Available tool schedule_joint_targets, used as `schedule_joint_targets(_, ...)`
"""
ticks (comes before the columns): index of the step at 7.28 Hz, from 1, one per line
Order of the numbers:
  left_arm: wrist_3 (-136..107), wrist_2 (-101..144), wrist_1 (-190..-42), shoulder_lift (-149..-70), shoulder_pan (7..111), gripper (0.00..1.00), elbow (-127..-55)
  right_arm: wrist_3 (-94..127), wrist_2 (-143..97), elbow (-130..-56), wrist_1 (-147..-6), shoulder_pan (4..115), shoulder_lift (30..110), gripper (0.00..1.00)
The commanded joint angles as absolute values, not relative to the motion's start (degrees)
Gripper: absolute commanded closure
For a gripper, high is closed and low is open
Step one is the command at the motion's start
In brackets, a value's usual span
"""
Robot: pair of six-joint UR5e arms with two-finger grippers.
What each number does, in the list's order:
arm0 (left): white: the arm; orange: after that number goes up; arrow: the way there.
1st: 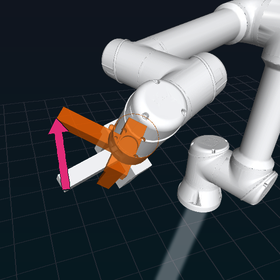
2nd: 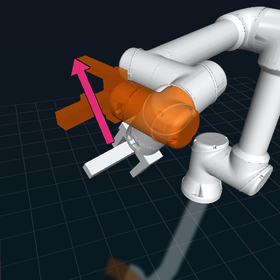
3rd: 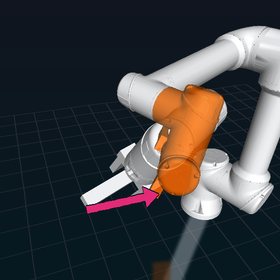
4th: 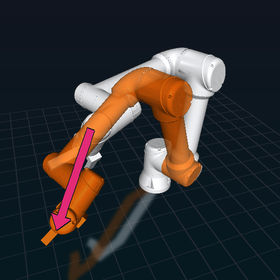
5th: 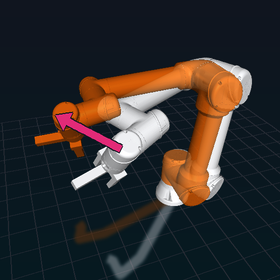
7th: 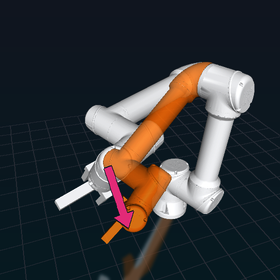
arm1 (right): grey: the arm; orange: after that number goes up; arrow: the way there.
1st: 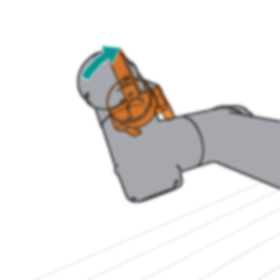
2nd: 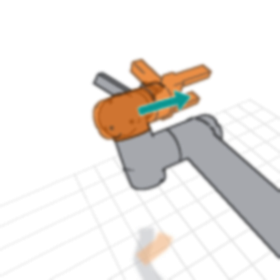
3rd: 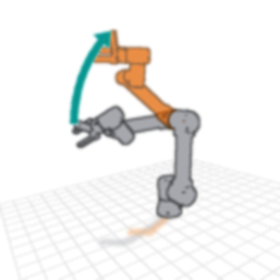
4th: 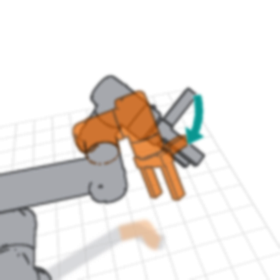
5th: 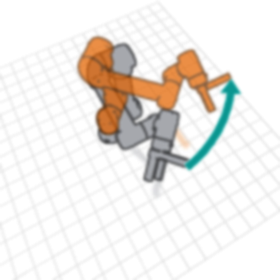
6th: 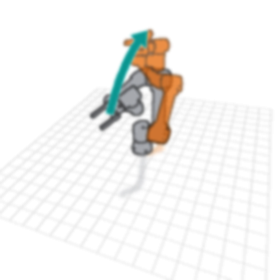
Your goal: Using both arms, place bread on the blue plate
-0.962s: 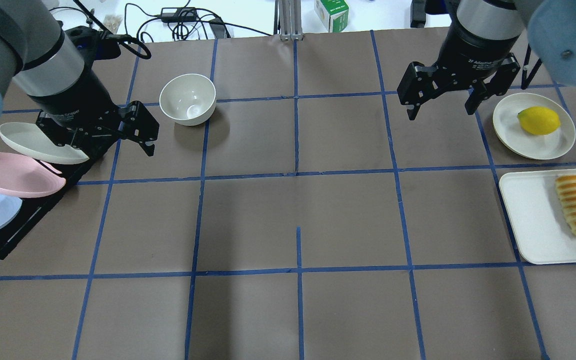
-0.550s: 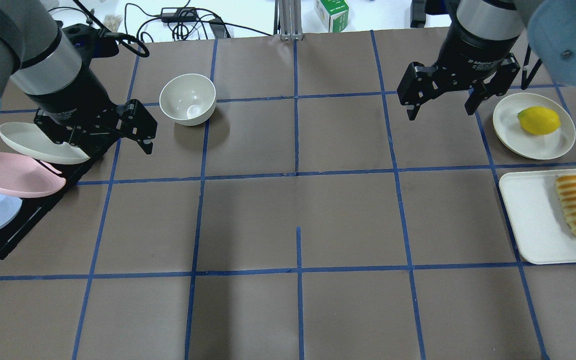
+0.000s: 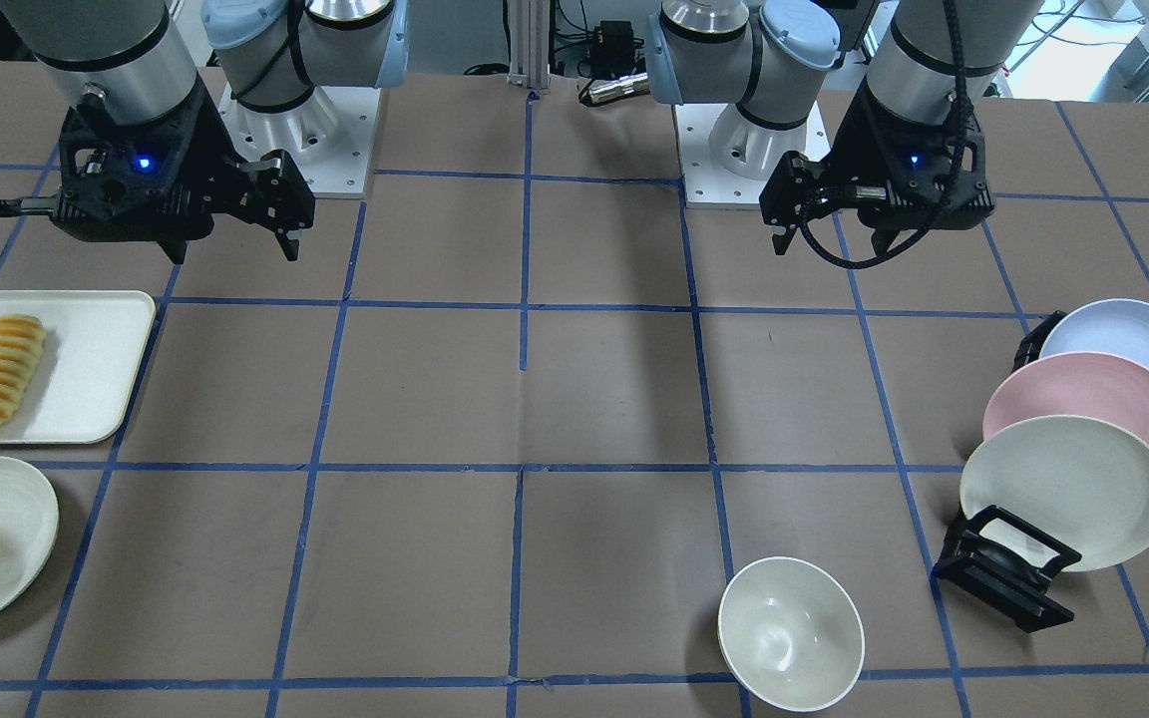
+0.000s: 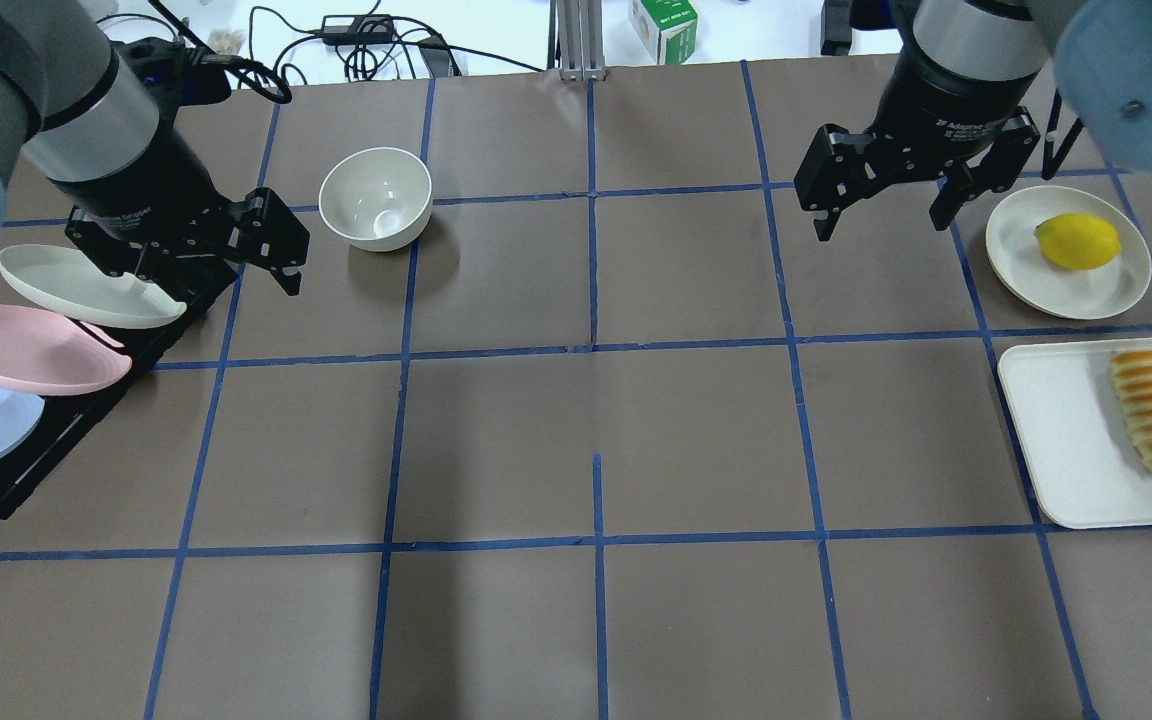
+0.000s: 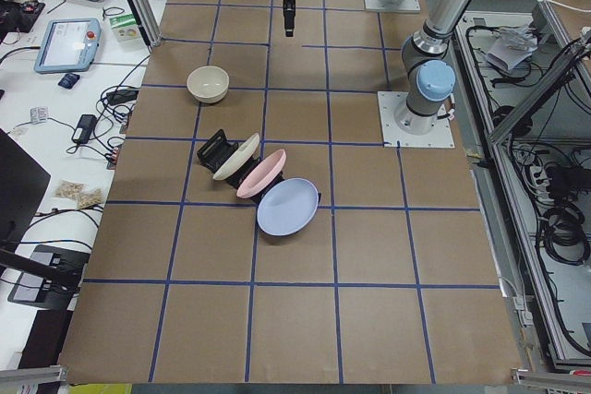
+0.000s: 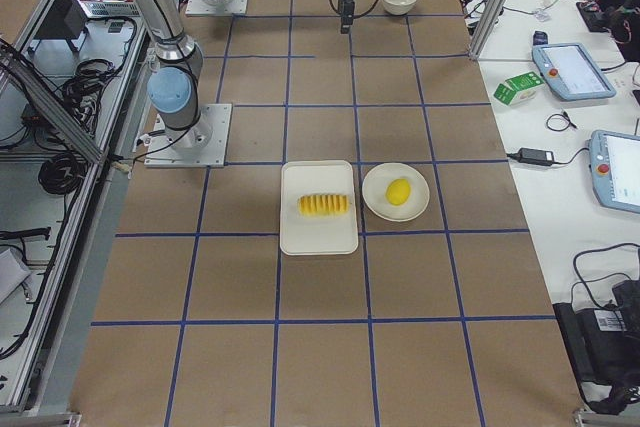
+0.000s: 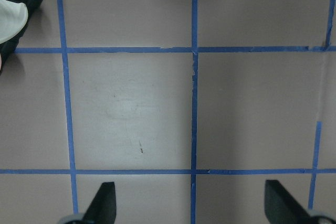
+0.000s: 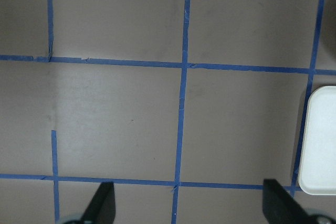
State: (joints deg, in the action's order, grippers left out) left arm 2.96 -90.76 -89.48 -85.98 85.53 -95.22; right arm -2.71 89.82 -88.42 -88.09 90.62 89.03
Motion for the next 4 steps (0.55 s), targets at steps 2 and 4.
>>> schedule_joint_targets(2, 3.0, -91.0, -89.7, -85.9, 80.2, 0.00, -94.6, -2.7, 89.8, -88.4, -88.1, 90.6, 89.0, 0.00)
schedule_joint_targets(4, 3.1, -91.2, -89.9, -85.9, 78.5, 0.00, -93.9, -2.6, 89.7, -88.4, -88.1, 90.6, 89.0, 0.00)
